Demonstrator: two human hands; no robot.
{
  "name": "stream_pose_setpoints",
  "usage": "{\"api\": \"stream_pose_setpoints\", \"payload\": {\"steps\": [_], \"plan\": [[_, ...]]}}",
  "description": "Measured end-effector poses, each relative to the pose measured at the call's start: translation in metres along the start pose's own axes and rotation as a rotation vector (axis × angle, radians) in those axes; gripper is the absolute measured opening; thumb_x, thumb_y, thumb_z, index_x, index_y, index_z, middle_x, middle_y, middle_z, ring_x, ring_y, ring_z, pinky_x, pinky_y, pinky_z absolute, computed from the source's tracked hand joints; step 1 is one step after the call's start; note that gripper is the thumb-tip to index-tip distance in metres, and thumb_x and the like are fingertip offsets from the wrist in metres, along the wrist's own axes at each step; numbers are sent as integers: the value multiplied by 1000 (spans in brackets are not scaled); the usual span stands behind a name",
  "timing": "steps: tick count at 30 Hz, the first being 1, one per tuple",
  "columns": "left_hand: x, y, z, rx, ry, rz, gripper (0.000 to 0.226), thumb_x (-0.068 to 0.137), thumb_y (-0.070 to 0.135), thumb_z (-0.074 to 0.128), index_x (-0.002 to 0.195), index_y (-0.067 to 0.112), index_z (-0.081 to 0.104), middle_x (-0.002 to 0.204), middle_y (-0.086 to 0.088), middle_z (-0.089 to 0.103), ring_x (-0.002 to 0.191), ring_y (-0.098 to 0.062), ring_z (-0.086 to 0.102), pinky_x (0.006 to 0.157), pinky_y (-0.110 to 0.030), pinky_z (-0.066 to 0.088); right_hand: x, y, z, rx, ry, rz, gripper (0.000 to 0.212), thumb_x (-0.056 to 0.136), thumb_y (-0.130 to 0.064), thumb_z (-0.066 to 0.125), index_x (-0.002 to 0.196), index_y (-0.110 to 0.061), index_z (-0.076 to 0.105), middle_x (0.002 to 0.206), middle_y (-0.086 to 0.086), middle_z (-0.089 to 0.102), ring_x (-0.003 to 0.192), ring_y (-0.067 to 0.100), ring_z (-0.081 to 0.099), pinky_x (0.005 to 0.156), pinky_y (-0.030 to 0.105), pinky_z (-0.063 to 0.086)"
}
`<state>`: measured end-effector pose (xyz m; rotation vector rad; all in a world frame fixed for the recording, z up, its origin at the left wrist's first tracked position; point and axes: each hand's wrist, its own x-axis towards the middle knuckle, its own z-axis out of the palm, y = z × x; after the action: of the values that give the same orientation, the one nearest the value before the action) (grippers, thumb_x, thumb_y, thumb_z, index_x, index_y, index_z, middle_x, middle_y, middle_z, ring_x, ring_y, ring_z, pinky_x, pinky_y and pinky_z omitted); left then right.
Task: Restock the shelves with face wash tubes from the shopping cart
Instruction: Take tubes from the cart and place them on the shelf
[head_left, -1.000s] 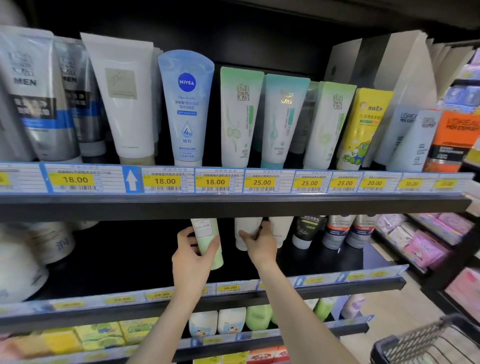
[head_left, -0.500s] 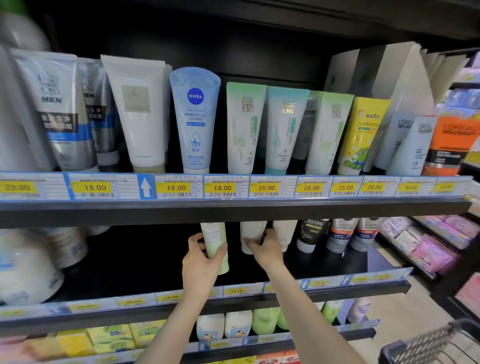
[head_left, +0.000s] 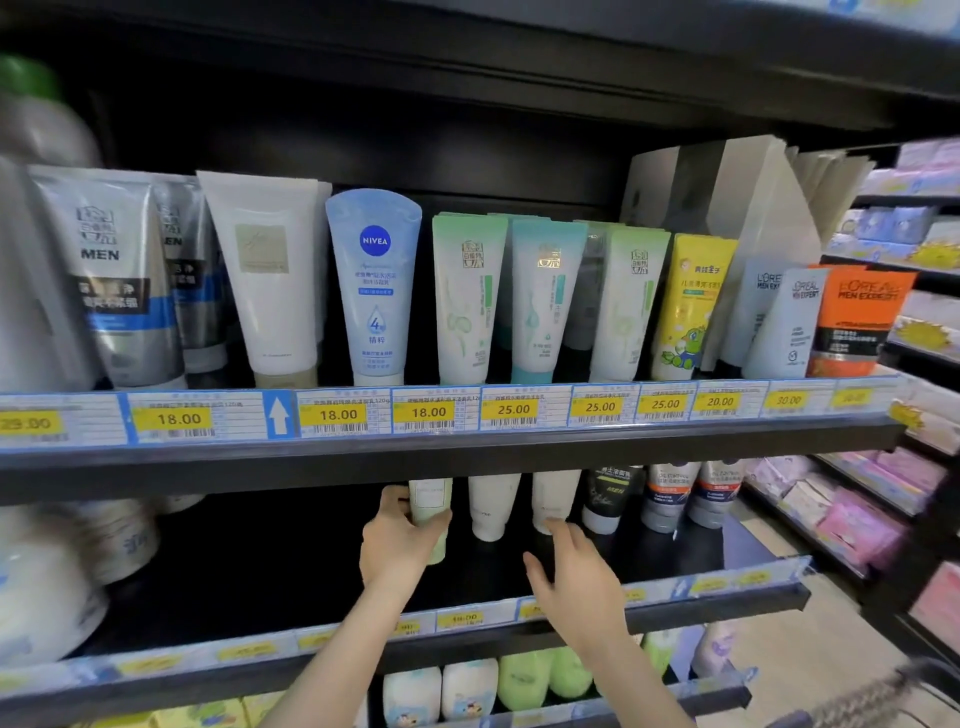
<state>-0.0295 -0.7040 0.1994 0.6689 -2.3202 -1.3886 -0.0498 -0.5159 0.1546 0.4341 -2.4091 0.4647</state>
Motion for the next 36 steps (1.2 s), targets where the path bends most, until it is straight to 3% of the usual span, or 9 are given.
{"api": "stream_pose_setpoints", "payload": {"steps": [3, 5, 17, 25, 27, 31, 33, 36], "plan": [[7, 4, 6, 15, -23, 6, 52, 78, 31, 73, 119, 12, 47, 116, -9, 62, 107, -27, 60, 87, -36, 50, -3, 1, 2, -25, -32, 21, 30, 76, -42, 46, 84, -22, 67, 66, -5, 64, 47, 9, 58, 40, 13, 33], [11, 5, 8, 12, -31, 7, 52, 79, 29, 72, 121, 11, 46, 119, -10, 61, 110, -27, 59, 92, -37, 49, -2, 2, 2, -40, -6, 22, 33, 75, -42, 41, 78, -23, 68, 59, -6, 61, 43, 7, 55, 41, 12, 28], [25, 5, 22, -11, -80, 16, 53, 81, 21, 71, 126, 7, 46, 126, -11, 58, 119, -26, 54, 97, -30, 42, 0, 3, 1, 12, -110, 62, 31, 75, -44, 42, 77, -25, 66, 58, -5, 62, 45, 7, 56, 42, 13, 33], [25, -1, 25, 56, -148, 27, 60, 84, 20, 67, 132, 10, 34, 134, -11, 49, 122, -28, 50, 97, -33, 41, 1, 1, -2, 61, -192, 105, 22, 73, -39, 55, 81, -22, 67, 65, -5, 65, 51, 10, 60, 47, 16, 36], [23, -5, 22, 132, -170, 28, 57, 84, 22, 66, 129, 9, 33, 133, -12, 48, 118, -29, 52, 91, -34, 44, 1, 0, -5, 35, -192, 103, 22, 74, -40, 54, 79, -22, 67, 63, -5, 65, 51, 8, 59, 47, 15, 34], [10, -5, 7, 403, -180, 85, 51, 89, 34, 58, 125, 9, 33, 128, -11, 47, 108, -29, 57, 80, -35, 48, 2, -4, -11, 90, -233, 117, 26, 89, -35, 53, 106, -17, 63, 96, -2, 68, 83, 19, 64, 65, 25, 39], [1, -4, -2, 599, -152, 198, 48, 91, 38, 51, 129, 13, 34, 126, -6, 49, 111, -25, 55, 81, -35, 48, 3, -4, -13, 84, -280, 122, 28, 91, -35, 51, 110, -17, 61, 101, -1, 66, 89, 20, 63, 70, 26, 42], [-16, 3, -11, 870, -117, 430, 45, 94, 38, 42, 133, 17, 37, 127, -3, 49, 118, -22, 48, 90, -34, 42, 6, -5, -23, 5, -300, 73, 24, 74, -34, 73, 89, -16, 67, 76, 0, 66, 67, 19, 65, 55, 29, 47]]}}
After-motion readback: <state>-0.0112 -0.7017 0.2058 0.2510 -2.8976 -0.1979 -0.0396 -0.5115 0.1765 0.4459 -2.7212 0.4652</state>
